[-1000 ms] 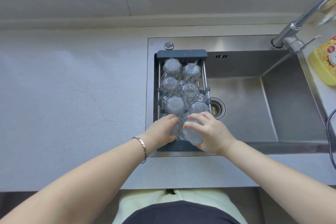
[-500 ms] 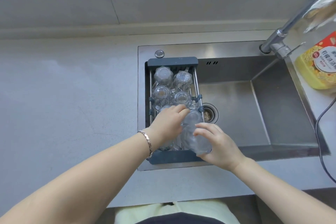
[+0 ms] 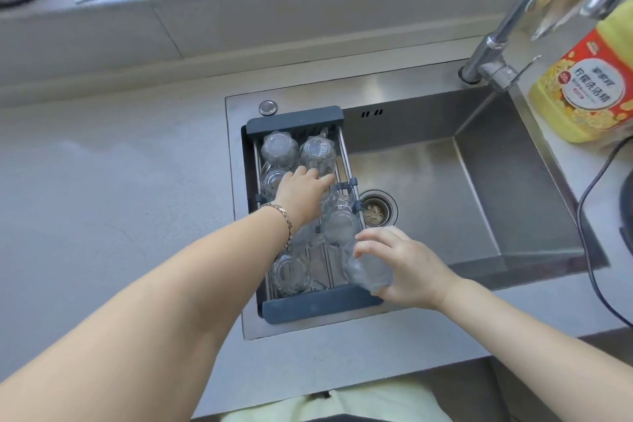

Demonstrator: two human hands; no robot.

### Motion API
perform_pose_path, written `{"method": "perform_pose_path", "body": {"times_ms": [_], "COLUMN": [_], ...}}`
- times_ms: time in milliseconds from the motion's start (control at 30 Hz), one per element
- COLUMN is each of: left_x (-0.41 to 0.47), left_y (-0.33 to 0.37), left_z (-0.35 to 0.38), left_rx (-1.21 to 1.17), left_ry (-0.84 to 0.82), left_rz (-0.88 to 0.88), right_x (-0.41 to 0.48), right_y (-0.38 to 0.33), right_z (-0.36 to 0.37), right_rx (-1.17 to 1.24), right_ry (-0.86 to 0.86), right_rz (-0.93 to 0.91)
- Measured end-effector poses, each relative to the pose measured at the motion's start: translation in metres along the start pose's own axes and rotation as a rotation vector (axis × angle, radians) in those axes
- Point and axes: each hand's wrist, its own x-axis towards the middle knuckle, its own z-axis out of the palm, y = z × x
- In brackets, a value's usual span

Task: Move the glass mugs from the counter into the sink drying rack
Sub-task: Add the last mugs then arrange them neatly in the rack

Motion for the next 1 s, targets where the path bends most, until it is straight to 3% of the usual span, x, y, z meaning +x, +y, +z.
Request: {"method": "perform_pose_path", "body": {"times_ms": [233, 367, 500, 700, 900, 1000], "left_x": [0.007, 0.035, 0.064, 0.072, 0.071, 0.062], "left_y": [0.012, 0.009, 0.002, -0.003, -0.014, -0.013], "left_z": [-0.005, -0.038, -0.041, -0.037, -0.032, -0.022], "left_rx": [-0.077, -0.333, -0.22, -0.132, -0.128, 0.002], "left_ry": [0.016, 0.196, 0.018, 0.065, 0.094, 0.288], "left_rz": [-0.072, -0.207, -0.348, -0.179, -0.131, 0.033], "right_x": [0.005, 0.01, 0.012, 0.012, 0.012, 0.012], "right_y": [-0.002, 0.0, 0.0, 0.001, 0.002, 0.002], "right_z": [-0.006, -0.01, -0.013, -0.016, -0.015, -0.016], "right_rx": [0.012, 0.007, -0.004, 0.073, 0.096, 0.107], "right_ry": [-0.045, -0.103, -0.133, -0.2, -0.201, -0.188], "right_rz": [-0.026, -0.029, -0.025, 0.064, 0.085, 0.088]}}
